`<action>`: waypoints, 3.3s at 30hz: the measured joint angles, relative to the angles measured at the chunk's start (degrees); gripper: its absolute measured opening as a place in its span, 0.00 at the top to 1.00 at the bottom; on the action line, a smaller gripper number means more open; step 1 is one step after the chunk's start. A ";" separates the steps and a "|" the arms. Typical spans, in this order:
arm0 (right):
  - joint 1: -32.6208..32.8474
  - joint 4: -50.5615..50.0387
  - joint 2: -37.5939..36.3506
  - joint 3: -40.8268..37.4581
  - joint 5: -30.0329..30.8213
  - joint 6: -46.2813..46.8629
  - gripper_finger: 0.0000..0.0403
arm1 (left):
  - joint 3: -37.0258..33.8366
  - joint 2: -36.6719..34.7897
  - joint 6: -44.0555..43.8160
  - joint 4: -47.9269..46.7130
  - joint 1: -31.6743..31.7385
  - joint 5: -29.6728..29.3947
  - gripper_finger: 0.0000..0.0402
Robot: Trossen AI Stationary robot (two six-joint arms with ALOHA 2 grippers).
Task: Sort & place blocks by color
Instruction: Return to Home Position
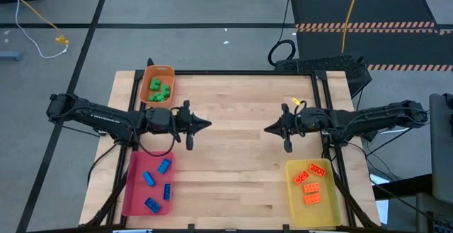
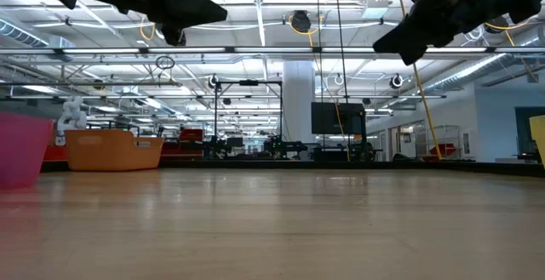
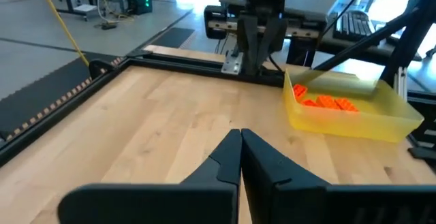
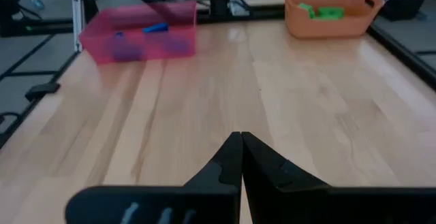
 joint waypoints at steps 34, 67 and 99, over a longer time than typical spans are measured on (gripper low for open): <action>-1.22 -0.77 -14.23 -9.22 2.88 3.82 1.00 | -0.39 -5.79 1.07 -9.19 3.96 4.70 1.00; -2.89 -0.12 -29.81 -20.98 2.72 4.58 1.00 | -32.26 -31.49 -1.11 11.76 3.98 4.95 1.00; -2.89 -10.92 -47.92 -22.85 -0.25 5.31 1.00 | -32.26 -49.88 -1.93 -8.76 4.00 5.40 1.00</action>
